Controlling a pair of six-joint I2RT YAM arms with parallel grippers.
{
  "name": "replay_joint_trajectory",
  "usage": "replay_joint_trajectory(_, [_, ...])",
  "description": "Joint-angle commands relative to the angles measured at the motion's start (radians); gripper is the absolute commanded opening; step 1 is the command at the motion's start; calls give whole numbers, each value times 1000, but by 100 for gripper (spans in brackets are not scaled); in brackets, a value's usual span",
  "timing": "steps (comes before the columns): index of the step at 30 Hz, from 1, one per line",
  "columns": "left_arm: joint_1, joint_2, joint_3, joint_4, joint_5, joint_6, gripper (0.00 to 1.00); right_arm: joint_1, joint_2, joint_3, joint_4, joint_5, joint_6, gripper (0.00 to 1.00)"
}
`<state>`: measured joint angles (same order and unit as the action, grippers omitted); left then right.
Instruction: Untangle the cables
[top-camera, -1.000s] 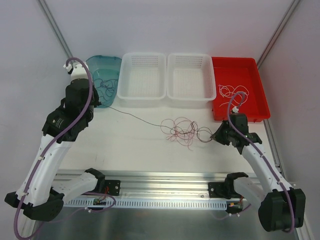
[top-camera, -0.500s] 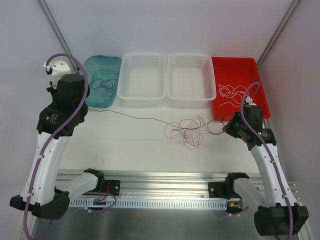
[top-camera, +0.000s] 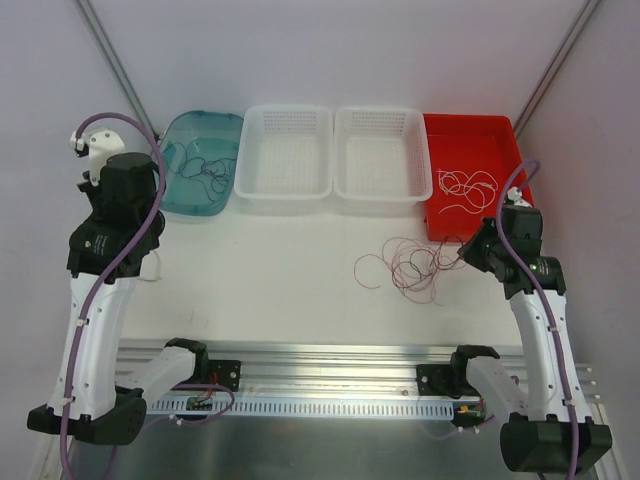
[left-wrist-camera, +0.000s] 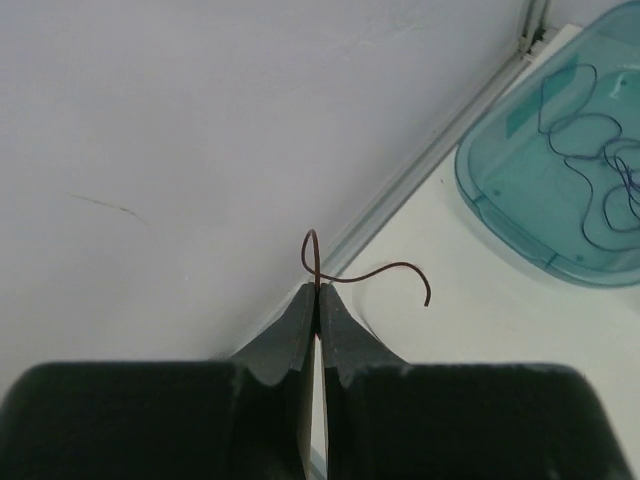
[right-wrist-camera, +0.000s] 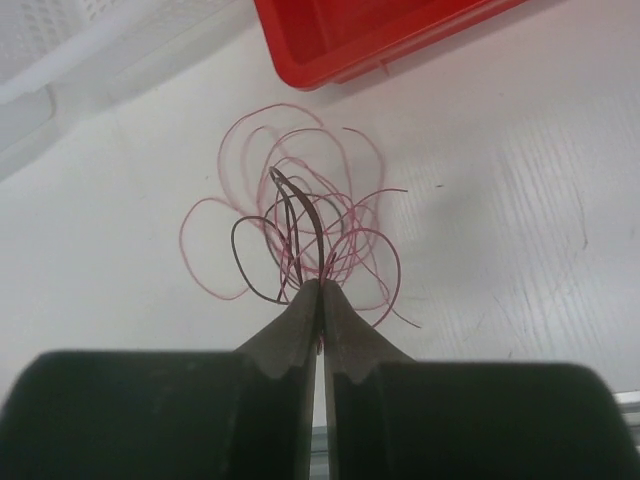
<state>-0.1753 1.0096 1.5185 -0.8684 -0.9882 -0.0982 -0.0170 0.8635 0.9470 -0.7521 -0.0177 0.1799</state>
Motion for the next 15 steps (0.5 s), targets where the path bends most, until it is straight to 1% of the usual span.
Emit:
replay_joint_trajectory(1, [3,-23,-82,-11,173,-50,0,15,23,-25,30,-109,-20,6])
replay_joint_trajectory(2, [5,-34,-125,-9,295,-69,0,28,35,-39,34,-148,-19,6])
replay_joint_trajectory(4, [3,-43,-170,-1,422,-124,0,71,67,-80,51,-172,-19,6])
replay_joint_trajectory(5, [3,-46,-178,9,518,-152,0,86,77,-94,57,-177,-17,7])
replay_joint_trajectory(6, [3,-48,-181,15,566,-161,0,118,86,-121,74,-180,-13,7])
replay_joint_trajectory(8, [3,-49,-170,35,652,-173,0,155,117,-146,98,-197,7,10])
replay_joint_trajectory(10, [3,-43,-124,39,683,-176,0,219,143,-168,123,-197,19,13])
replay_joint_trajectory(11, [3,-39,-104,39,700,-176,0,244,167,-169,126,-179,26,17])
replay_joint_trajectory(12, [3,-37,-83,37,733,-176,0,287,176,-169,131,-170,29,19])
replay_joint_trajectory(14, [5,-32,-18,35,775,-178,0,314,196,-169,137,-146,35,26])
replay_joint_trajectory(15, [3,-28,5,37,822,-181,0,334,198,-169,146,-145,41,29])
